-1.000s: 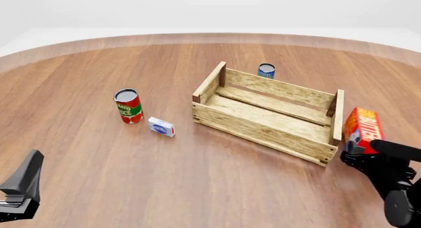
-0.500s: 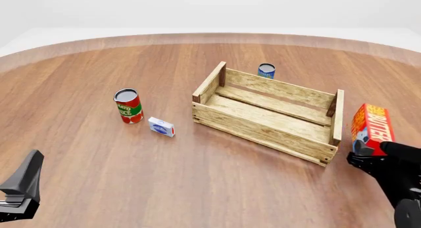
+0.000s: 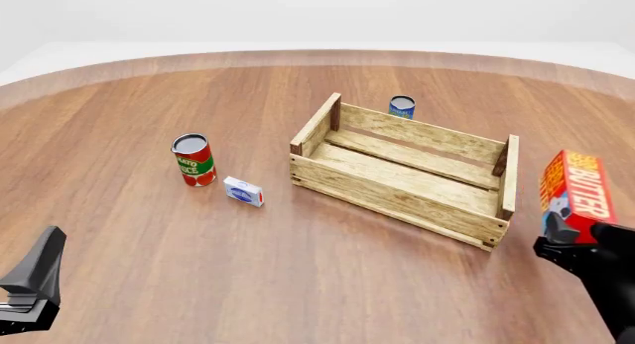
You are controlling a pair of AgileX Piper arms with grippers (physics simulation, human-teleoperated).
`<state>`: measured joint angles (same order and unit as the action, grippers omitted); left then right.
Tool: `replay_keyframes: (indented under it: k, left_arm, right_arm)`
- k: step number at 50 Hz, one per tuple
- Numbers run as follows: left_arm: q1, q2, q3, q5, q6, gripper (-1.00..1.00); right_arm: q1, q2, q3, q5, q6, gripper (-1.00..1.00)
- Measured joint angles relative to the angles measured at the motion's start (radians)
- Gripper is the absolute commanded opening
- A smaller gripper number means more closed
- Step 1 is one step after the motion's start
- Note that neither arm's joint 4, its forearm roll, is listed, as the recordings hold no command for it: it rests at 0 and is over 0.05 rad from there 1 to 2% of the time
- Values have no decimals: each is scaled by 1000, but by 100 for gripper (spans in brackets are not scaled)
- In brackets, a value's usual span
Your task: Pick up the butter and put it in the tray.
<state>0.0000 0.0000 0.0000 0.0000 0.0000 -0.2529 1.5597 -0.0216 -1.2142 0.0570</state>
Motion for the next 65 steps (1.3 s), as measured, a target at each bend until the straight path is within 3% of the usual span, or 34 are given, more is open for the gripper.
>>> replay_keyframes:
  k: [17, 44, 65]
  left_arm:
    - [0, 0, 0, 0, 0, 100]
    - [0, 0, 0, 0, 0, 100]
    - [0, 0, 0, 0, 0, 100]
  right_arm:
    - [14, -117, 22, 39, -15, -100]
    - [49, -608, 22, 431, -38, -100]
    - [154, -914, -22, 717, -55, -100]
